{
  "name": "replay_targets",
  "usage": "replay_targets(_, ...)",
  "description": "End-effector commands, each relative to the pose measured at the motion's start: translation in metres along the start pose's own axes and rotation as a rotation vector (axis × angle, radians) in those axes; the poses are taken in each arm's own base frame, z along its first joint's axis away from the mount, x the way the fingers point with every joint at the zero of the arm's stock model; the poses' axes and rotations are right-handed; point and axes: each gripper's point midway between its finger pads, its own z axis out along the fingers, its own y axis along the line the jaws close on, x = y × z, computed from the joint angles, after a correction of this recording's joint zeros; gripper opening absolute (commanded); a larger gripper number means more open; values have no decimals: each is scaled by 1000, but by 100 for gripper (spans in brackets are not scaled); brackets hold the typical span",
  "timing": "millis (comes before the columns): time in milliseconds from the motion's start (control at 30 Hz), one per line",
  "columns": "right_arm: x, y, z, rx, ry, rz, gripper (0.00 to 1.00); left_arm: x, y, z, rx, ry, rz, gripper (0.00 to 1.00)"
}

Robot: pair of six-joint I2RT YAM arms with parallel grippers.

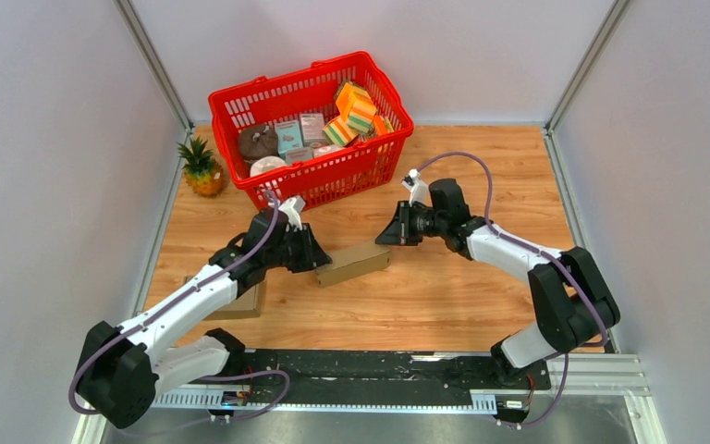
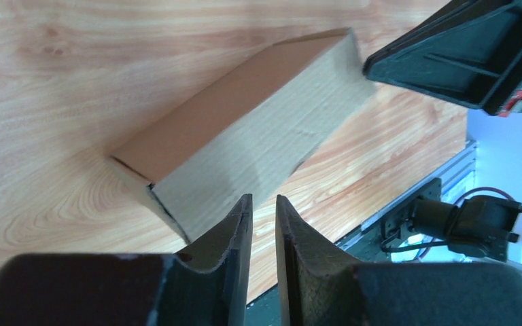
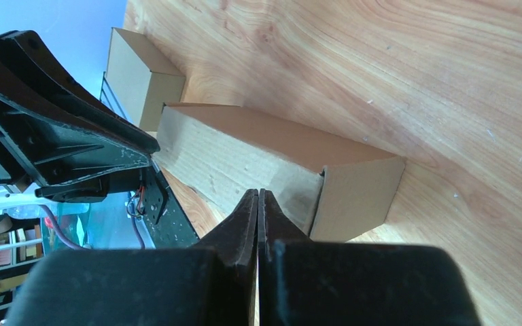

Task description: Fold the paper box

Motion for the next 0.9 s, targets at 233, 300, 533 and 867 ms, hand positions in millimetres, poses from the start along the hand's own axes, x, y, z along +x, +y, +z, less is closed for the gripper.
replay_targets(233,14,-15,-8,-53,-37,18,0,20,20,0,-14,-10,-37,22)
replay_targets(300,24,-25,-5,-36,-21,37,0,38,38,7,-57,31,-48,21)
replay_targets(533,9,-6,-21,-12,-32,2,0,31,41,-9,-106,22,9,20)
replay_targets(867,-19,13,-23,4,-4,-91,6,2,2,-22,-20,26,137,35)
